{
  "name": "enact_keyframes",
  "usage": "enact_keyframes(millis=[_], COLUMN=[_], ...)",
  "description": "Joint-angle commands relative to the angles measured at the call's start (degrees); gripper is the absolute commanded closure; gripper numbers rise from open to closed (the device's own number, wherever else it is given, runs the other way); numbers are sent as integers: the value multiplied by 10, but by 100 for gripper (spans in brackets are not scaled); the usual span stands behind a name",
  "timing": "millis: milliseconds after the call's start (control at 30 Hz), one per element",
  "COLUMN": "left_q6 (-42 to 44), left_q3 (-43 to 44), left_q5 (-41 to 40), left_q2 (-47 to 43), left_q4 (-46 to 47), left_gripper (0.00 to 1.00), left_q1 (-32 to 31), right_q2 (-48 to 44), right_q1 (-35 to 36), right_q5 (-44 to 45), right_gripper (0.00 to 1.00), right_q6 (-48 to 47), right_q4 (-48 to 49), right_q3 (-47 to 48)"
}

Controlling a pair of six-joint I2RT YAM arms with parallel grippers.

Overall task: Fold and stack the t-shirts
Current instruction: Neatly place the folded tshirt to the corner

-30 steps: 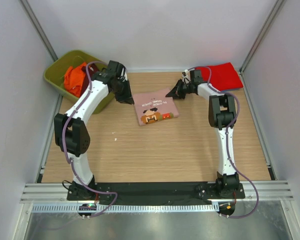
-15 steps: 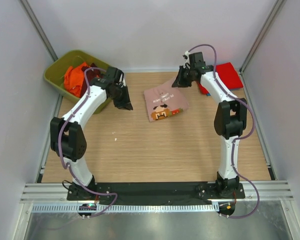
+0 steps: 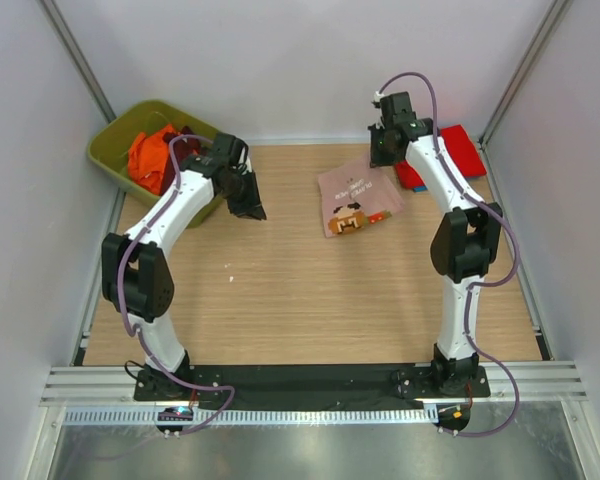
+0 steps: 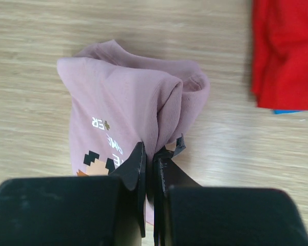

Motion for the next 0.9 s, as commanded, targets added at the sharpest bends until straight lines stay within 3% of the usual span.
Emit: enact_keyframes(millis=[0, 567, 867], left_q6=[-5, 3, 2], left_q3=[26, -3, 12], left_q5=[18, 34, 40], left_q2=[3, 19, 27], left_q4=[14, 19, 15], left_gripper=[84, 85, 85], left_q1=[3, -9, -15], right_q2=[-26, 17, 22], right_q1=[-12, -95, -108], right_q5=[63, 31, 34], right_gripper=[99, 99, 99], right_q6=[-61, -153, -155], right_q4=[-15, -3, 10], right_q3=[75, 227, 239])
